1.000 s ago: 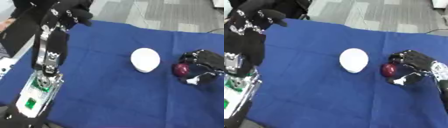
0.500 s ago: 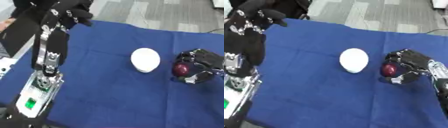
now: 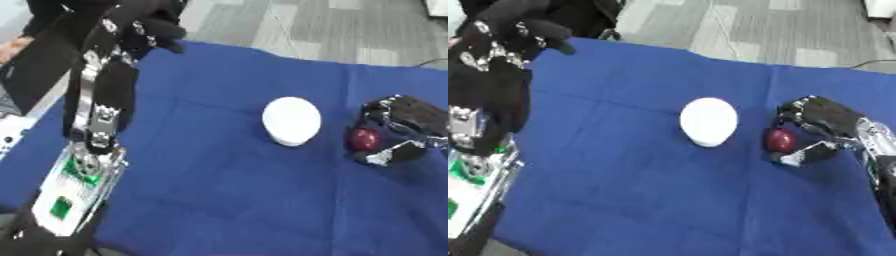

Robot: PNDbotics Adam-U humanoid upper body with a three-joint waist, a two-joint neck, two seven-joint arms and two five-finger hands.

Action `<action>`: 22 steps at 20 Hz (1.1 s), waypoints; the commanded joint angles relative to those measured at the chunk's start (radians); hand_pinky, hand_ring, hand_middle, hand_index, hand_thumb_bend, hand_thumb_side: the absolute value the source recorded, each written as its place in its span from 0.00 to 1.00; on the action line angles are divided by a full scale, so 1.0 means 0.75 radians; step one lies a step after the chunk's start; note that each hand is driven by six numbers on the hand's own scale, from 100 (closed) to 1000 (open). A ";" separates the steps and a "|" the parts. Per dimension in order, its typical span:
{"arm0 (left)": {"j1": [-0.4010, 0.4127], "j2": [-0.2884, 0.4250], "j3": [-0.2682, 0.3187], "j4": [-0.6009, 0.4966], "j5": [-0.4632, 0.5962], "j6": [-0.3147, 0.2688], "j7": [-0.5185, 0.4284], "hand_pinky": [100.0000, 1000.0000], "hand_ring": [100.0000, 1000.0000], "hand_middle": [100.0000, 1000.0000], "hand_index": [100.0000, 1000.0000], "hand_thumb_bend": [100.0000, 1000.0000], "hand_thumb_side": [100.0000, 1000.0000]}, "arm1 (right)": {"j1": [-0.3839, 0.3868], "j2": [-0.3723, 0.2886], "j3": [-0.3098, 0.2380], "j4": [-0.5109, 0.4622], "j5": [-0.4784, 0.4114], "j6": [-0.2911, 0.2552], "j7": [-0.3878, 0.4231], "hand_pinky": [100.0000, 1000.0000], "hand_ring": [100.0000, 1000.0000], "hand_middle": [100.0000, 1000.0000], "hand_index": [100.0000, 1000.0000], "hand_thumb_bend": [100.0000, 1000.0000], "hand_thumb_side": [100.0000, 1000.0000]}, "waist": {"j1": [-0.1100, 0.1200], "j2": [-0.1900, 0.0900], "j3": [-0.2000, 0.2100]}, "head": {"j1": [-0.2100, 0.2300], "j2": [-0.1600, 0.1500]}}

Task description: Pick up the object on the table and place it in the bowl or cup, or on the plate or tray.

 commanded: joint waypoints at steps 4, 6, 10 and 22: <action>-0.014 0.009 0.004 -0.024 0.008 -0.002 -0.002 0.51 0.64 0.74 0.82 0.15 0.86 | -0.017 -0.041 -0.018 -0.004 -0.019 -0.011 0.055 0.00 0.33 0.55 0.64 0.44 0.65 | 0.004 -0.020 -0.002 | 0.000 -0.017; -0.014 0.009 0.004 -0.024 0.007 -0.001 -0.002 0.51 0.64 0.74 0.82 0.15 0.86 | -0.015 -0.043 -0.024 0.001 -0.009 -0.011 0.070 0.00 0.34 0.57 0.66 0.44 0.63 | 0.004 -0.019 -0.003 | 0.000 -0.014; -0.012 0.009 0.005 -0.024 0.007 -0.001 -0.001 0.51 0.64 0.74 0.82 0.15 0.86 | -0.013 -0.047 -0.033 0.010 0.003 -0.011 0.088 0.00 0.38 0.63 0.70 0.44 0.64 | 0.005 -0.018 -0.004 | -0.001 -0.011; -0.011 0.010 0.005 -0.024 0.006 -0.002 -0.001 0.51 0.64 0.74 0.82 0.15 0.86 | -0.012 -0.055 -0.064 0.031 0.047 -0.007 0.064 0.00 0.31 0.52 0.66 0.41 0.61 | 0.005 -0.019 -0.006 | 0.002 -0.017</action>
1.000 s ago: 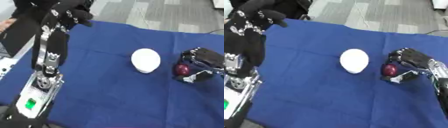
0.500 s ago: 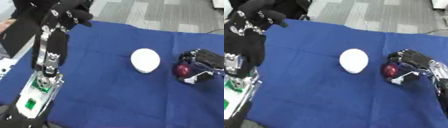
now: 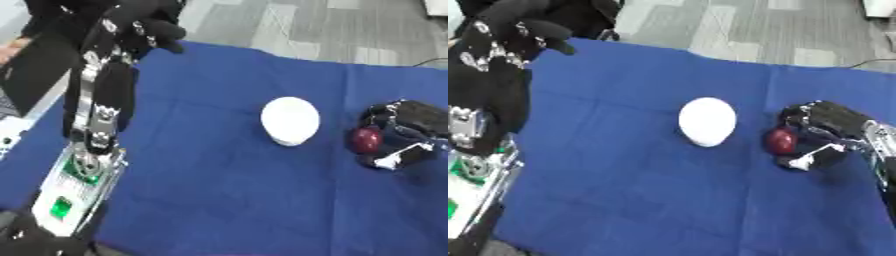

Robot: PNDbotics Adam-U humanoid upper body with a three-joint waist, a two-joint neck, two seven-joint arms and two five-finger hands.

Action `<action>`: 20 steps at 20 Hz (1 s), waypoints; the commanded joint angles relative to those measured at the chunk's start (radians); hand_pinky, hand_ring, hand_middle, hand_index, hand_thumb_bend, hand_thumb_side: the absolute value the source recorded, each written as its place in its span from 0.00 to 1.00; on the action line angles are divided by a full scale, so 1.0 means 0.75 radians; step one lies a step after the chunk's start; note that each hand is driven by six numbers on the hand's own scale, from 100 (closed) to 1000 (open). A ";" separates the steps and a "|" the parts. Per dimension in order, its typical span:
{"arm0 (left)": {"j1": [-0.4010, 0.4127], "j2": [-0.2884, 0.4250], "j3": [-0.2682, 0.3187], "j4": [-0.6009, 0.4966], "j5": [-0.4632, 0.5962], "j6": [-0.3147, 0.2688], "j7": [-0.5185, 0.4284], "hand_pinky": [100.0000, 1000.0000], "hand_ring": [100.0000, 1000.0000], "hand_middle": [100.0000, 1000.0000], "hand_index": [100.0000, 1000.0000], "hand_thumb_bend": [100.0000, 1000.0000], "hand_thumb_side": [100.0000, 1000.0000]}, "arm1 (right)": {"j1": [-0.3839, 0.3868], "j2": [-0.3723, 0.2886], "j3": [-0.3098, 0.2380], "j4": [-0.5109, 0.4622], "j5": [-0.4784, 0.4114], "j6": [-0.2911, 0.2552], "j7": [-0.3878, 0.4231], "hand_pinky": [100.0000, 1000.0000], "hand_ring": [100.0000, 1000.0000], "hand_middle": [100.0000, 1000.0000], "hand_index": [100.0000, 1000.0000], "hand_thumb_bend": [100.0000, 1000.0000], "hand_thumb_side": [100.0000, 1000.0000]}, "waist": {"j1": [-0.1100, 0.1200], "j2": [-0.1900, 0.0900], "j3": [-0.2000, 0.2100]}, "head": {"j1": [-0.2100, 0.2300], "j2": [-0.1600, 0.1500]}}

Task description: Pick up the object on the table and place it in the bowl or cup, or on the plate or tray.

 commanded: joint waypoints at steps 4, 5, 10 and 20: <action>-0.012 0.010 0.005 -0.024 0.006 -0.002 0.000 0.51 0.64 0.74 0.82 0.15 0.86 | -0.016 -0.027 -0.019 0.004 -0.046 0.001 -0.061 0.00 0.21 0.40 0.55 0.40 0.55 | 0.003 -0.018 0.000 | 0.004 -0.016; -0.012 0.010 0.005 -0.024 0.006 -0.002 0.000 0.51 0.64 0.74 0.82 0.15 0.86 | -0.015 -0.027 -0.019 0.005 -0.060 0.002 -0.071 0.00 0.20 0.38 0.52 0.40 0.54 | 0.003 -0.018 0.000 | 0.004 -0.016; -0.012 0.009 0.005 -0.024 0.006 -0.002 -0.001 0.51 0.64 0.74 0.82 0.15 0.86 | -0.015 -0.026 -0.020 0.000 -0.135 -0.002 -0.129 0.00 0.10 0.21 0.39 0.38 0.52 | 0.003 -0.019 0.000 | 0.007 -0.017; -0.011 0.011 0.004 -0.024 0.006 -0.002 -0.002 0.51 0.64 0.74 0.82 0.15 0.86 | -0.011 -0.025 0.001 -0.021 -0.251 -0.005 -0.203 0.00 0.00 0.04 0.29 0.29 0.49 | 0.001 -0.021 -0.001 | 0.010 -0.018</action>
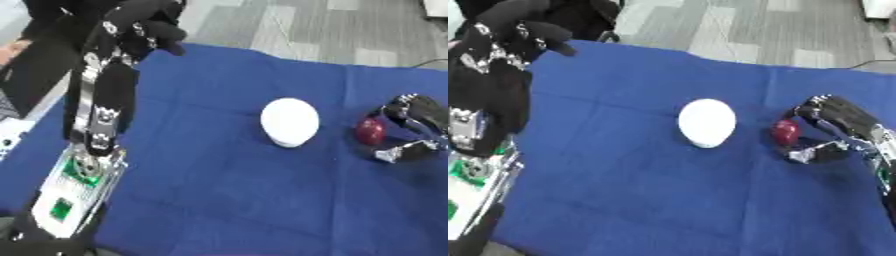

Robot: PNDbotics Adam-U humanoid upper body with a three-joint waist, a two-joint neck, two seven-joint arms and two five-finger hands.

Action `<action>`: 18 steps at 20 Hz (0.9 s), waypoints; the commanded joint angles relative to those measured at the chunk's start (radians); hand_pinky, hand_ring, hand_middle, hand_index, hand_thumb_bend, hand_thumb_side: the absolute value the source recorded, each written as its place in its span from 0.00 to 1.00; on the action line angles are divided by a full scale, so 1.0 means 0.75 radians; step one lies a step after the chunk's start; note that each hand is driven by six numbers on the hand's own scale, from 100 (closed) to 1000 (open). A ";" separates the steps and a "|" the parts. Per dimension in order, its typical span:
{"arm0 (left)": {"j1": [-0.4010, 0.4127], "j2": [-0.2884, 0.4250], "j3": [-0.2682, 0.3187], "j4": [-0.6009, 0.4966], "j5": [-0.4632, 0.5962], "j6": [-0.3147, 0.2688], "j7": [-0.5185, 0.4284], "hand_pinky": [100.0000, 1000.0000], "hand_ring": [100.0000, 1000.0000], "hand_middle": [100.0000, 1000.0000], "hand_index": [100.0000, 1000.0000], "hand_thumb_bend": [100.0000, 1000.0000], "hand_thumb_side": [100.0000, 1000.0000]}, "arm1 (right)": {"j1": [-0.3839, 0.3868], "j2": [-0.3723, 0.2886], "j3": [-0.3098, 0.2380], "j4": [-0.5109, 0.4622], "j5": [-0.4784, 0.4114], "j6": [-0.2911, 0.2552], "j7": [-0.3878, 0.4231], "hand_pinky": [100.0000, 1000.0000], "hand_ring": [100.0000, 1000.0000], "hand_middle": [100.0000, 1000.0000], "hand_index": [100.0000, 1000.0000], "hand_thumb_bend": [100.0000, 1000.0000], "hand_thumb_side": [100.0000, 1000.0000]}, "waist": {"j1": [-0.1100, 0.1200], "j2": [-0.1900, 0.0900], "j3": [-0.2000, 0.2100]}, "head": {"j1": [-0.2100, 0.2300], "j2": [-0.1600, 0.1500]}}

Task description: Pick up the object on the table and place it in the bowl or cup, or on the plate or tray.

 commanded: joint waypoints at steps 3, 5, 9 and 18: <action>-0.009 0.012 0.005 -0.024 0.006 -0.001 -0.002 0.51 0.64 0.74 0.82 0.15 0.86 | -0.022 -0.026 0.009 -0.034 -0.072 -0.026 0.008 0.00 0.00 0.04 0.29 0.28 0.48 | -0.001 -0.023 -0.002 | 0.011 -0.011; -0.008 0.014 0.005 -0.024 0.006 -0.001 -0.002 0.51 0.64 0.74 0.82 0.15 0.86 | -0.024 -0.028 0.013 -0.047 -0.110 -0.026 0.035 0.00 0.00 0.04 0.29 0.27 0.47 | -0.003 -0.025 -0.003 | 0.014 -0.010; -0.005 0.018 0.006 -0.024 0.004 -0.001 -0.001 0.51 0.64 0.74 0.82 0.15 0.86 | -0.035 -0.040 0.028 -0.094 -0.206 -0.026 0.102 0.00 0.00 0.04 0.30 0.26 0.45 | -0.007 -0.030 -0.006 | 0.019 -0.008; -0.004 0.023 0.006 -0.024 0.002 0.000 0.001 0.51 0.64 0.74 0.82 0.15 0.86 | -0.079 -0.074 0.080 -0.212 -0.508 -0.026 0.284 0.00 0.00 0.04 0.30 0.27 0.43 | -0.015 -0.037 -0.009 | 0.029 -0.006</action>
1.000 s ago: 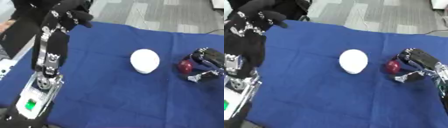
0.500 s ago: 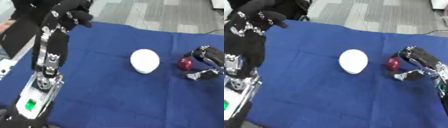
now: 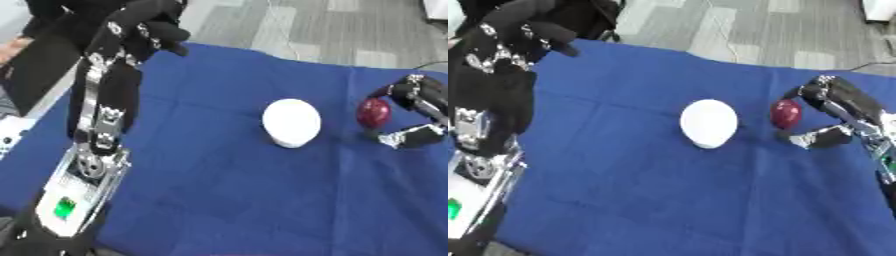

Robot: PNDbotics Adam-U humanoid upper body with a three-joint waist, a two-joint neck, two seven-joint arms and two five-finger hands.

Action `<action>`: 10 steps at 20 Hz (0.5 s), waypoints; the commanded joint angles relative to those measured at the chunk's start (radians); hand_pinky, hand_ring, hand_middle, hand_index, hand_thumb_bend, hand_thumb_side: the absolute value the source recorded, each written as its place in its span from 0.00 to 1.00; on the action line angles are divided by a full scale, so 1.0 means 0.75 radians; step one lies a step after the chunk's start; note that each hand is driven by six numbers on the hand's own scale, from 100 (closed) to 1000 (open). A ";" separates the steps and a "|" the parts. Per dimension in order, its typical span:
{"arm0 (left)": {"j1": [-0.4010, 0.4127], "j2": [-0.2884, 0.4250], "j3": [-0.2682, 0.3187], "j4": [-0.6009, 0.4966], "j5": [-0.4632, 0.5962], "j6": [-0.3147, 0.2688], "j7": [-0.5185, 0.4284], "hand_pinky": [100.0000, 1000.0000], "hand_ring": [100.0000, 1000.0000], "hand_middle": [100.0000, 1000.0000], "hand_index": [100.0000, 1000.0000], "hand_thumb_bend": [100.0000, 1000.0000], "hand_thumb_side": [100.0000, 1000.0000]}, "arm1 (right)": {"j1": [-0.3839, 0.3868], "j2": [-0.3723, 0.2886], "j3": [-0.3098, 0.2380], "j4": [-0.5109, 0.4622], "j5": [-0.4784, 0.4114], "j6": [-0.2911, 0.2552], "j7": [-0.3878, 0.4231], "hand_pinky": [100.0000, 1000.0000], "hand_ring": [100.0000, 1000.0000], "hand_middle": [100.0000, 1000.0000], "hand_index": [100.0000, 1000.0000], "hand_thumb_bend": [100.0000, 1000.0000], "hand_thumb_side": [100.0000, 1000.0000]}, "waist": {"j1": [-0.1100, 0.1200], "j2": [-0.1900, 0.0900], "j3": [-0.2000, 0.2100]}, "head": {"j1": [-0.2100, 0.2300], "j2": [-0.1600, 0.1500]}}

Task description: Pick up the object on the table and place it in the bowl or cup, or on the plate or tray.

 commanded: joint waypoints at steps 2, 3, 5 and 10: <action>-0.010 0.021 0.005 -0.024 0.002 0.000 0.000 0.51 0.64 0.74 0.82 0.15 0.86 | -0.058 -0.038 0.022 -0.055 -0.131 -0.002 0.089 0.00 0.00 0.04 0.30 0.28 0.42 | -0.002 -0.032 0.001 | 0.011 -0.007; -0.012 0.020 0.005 -0.024 0.002 0.000 0.000 0.51 0.64 0.74 0.82 0.15 0.86 | -0.065 -0.037 0.028 -0.059 -0.160 -0.003 0.112 0.00 0.00 0.03 0.30 0.27 0.43 | -0.002 -0.031 0.002 | 0.009 -0.007; -0.015 0.018 0.005 -0.024 0.003 0.000 0.000 0.51 0.64 0.74 0.82 0.15 0.86 | -0.077 -0.033 0.035 -0.065 -0.223 -0.003 0.156 0.00 0.00 0.03 0.30 0.27 0.43 | -0.002 -0.030 0.007 | 0.007 -0.006; -0.026 0.011 0.002 -0.024 0.007 0.001 -0.003 0.51 0.64 0.74 0.82 0.15 0.86 | -0.107 -0.014 0.046 -0.067 -0.365 0.005 0.267 0.00 0.00 0.03 0.31 0.26 0.44 | -0.004 -0.027 0.022 | 0.000 -0.009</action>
